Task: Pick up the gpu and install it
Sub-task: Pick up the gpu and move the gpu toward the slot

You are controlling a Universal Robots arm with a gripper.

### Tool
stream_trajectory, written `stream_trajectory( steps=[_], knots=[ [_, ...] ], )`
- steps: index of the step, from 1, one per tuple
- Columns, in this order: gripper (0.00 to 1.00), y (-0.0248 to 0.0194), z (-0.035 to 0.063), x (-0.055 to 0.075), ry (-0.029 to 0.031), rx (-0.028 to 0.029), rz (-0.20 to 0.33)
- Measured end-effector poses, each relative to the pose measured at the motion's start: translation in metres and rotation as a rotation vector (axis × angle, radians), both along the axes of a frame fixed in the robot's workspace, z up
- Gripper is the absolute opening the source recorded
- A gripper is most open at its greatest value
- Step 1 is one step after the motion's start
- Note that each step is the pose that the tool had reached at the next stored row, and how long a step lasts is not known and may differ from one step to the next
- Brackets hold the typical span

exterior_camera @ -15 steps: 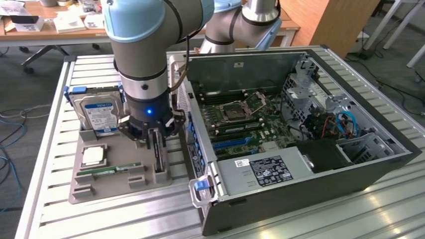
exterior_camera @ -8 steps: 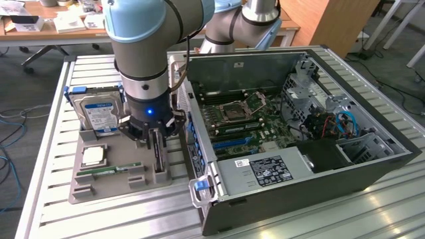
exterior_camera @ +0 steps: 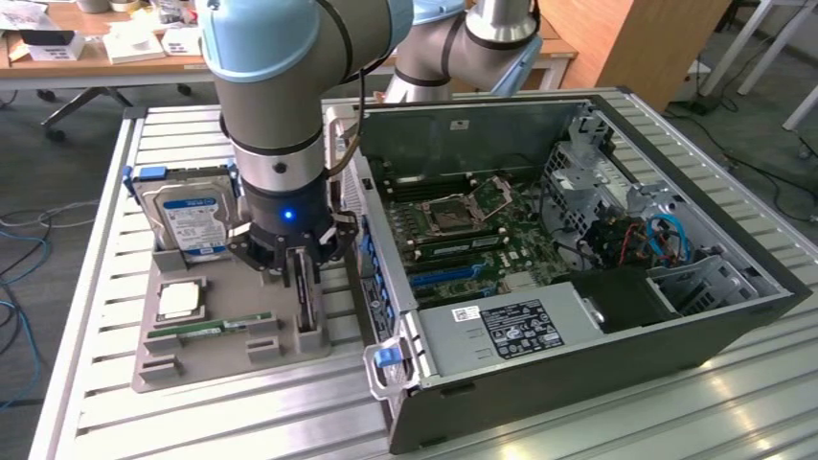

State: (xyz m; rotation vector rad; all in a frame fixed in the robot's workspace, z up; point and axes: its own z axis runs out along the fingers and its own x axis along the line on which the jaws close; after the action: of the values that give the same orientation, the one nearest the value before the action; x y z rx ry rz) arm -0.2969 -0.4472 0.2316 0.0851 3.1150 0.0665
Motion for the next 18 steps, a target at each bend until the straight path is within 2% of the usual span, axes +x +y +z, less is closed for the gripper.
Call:
stream_trajectory(
  steps=[3, 5, 6, 18],
  knots=[
    [0.4, 0.0, 0.0, 0.0, 0.0, 0.0, 0.0],
    [0.27, 0.0, 0.0001, 0.0, 0.0002, -0.0001, 0.0],
    [0.26, 0.0, 0.0, 0.0, 0.0, -0.0001, 0.0],
    [0.26, 0.0, 0.0, 0.0, 0.0, 0.0, 0.002]
  ],
)
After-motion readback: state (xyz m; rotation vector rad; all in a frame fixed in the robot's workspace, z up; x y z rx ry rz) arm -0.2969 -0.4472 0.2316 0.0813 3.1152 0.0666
